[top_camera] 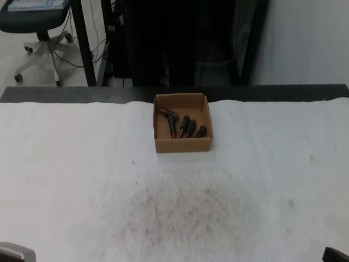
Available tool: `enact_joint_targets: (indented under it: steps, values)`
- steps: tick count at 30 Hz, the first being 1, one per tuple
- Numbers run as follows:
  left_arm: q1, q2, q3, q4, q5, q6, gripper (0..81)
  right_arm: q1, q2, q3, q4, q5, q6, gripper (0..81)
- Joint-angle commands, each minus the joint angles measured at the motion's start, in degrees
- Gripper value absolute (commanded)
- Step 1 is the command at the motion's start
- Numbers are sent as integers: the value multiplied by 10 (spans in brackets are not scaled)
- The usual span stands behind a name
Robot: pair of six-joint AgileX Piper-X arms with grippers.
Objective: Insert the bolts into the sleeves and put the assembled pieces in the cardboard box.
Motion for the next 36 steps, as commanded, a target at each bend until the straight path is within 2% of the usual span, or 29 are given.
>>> enact_joint_targets:
  steps: [1,7,36]
  values:
    - [7,-3,-6,3,3,0,2,-1,-3,-5,-3,1,-5,8]
    - [29,-3,-6,7,12,-4,2,-1,-3,-5,-3,1,-5,8]
    - [29,-3,-6,7,12,-4,2,-1,-3,-5,-3,1,-5,8]
